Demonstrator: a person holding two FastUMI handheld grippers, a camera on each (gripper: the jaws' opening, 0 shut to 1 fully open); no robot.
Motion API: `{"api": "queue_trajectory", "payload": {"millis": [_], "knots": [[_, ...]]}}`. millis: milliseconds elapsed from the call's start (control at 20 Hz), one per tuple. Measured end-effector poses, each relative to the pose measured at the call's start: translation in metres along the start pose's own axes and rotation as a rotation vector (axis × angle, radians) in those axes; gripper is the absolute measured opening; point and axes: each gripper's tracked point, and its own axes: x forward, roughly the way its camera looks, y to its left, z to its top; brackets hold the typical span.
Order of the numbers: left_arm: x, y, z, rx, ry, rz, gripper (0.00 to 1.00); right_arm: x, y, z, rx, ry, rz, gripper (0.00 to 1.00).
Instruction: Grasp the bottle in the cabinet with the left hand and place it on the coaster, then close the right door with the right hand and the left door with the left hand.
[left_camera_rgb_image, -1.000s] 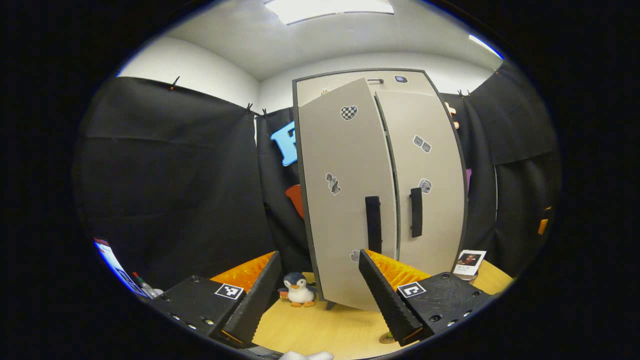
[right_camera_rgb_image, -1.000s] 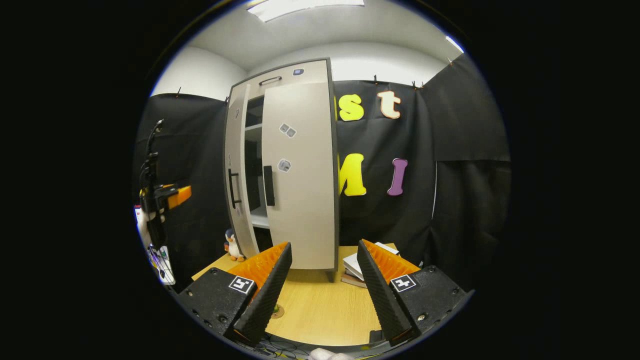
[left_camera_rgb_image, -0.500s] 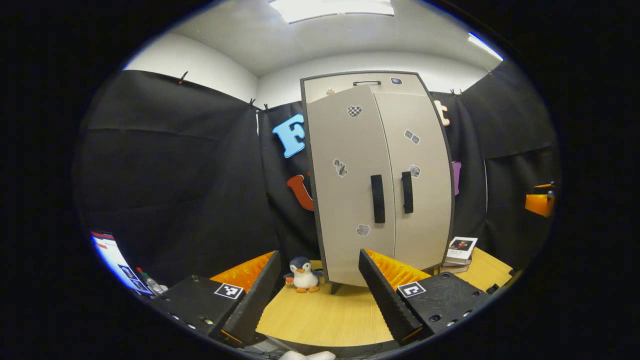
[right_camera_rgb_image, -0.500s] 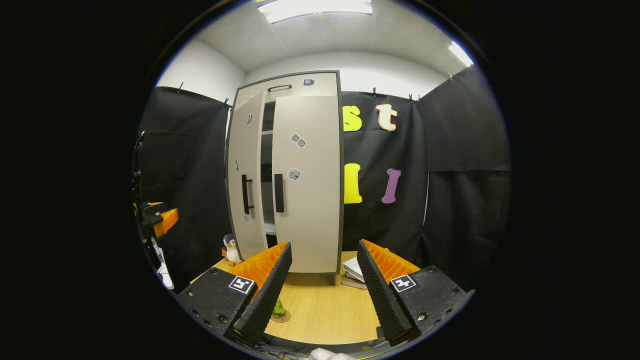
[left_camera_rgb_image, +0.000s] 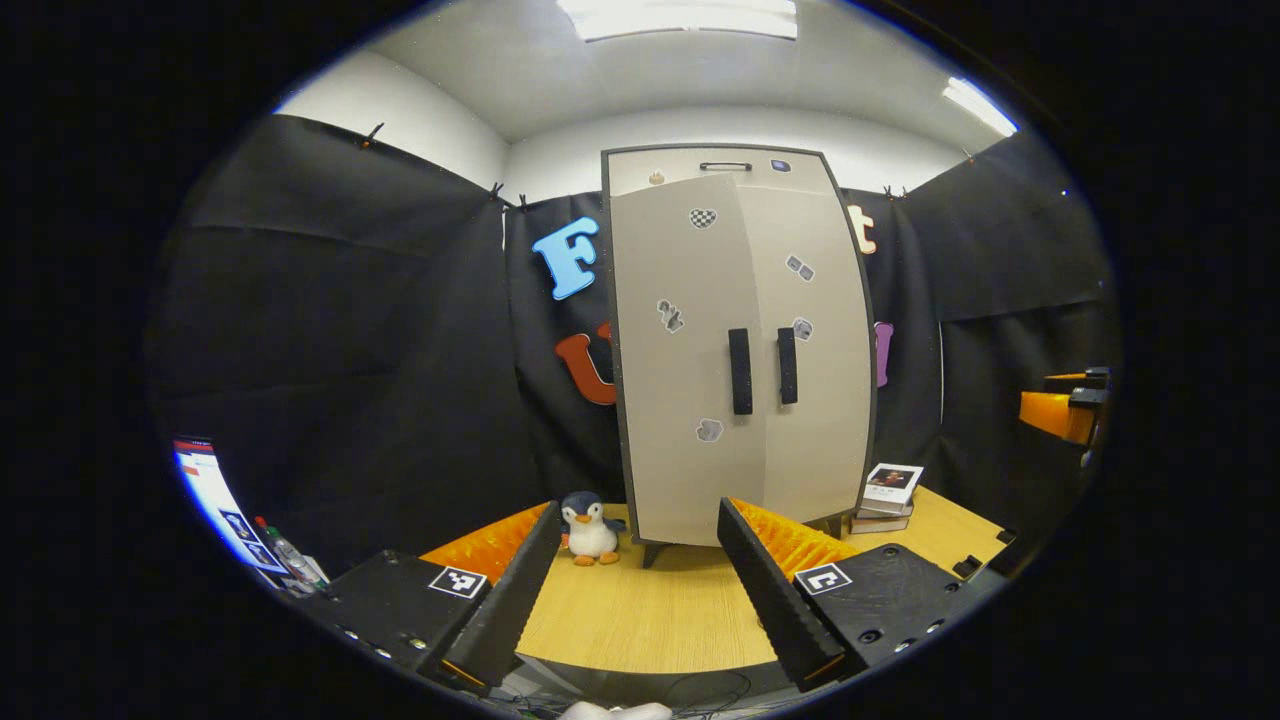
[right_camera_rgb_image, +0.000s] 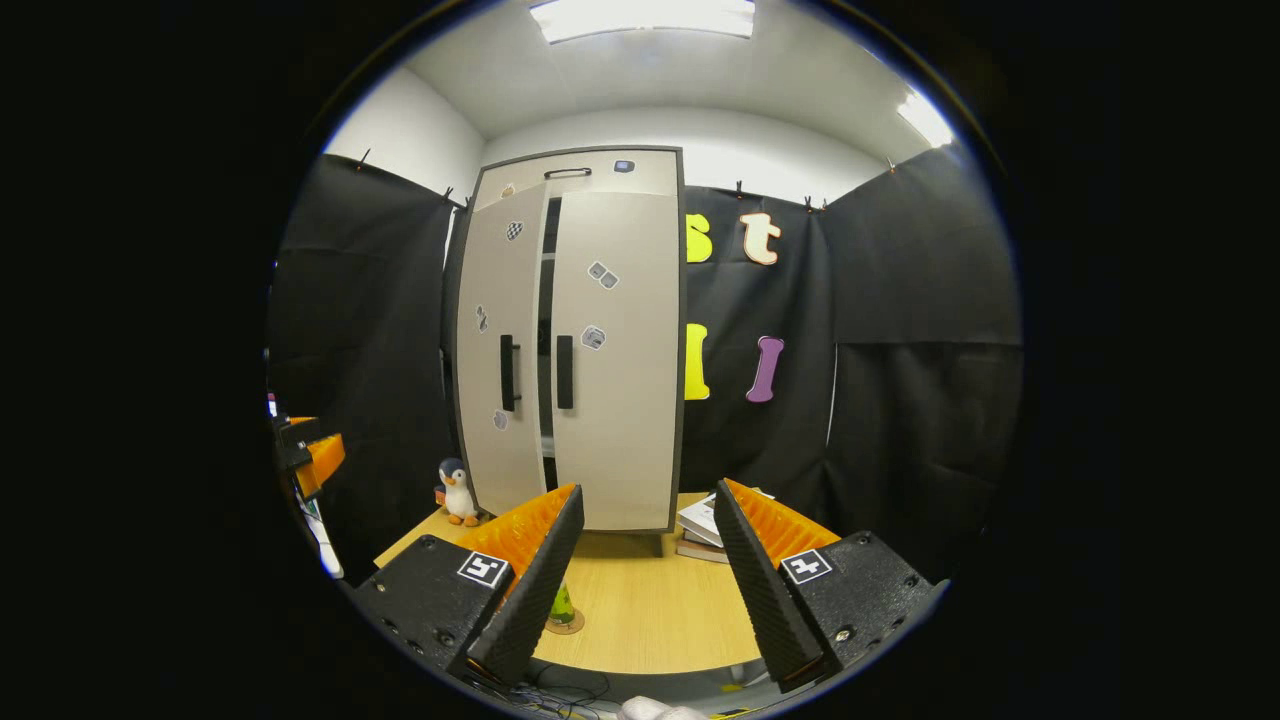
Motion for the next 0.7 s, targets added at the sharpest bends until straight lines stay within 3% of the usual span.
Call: {"api": "queue_trajectory", "payload": {"millis": [700], "knots": [[-0.006,0.003,0.01,-0.012,-0.027,-0.04,0.95,-0.014,0.02,0.007,-0.02,-0.01,0.006,0.81]]}}
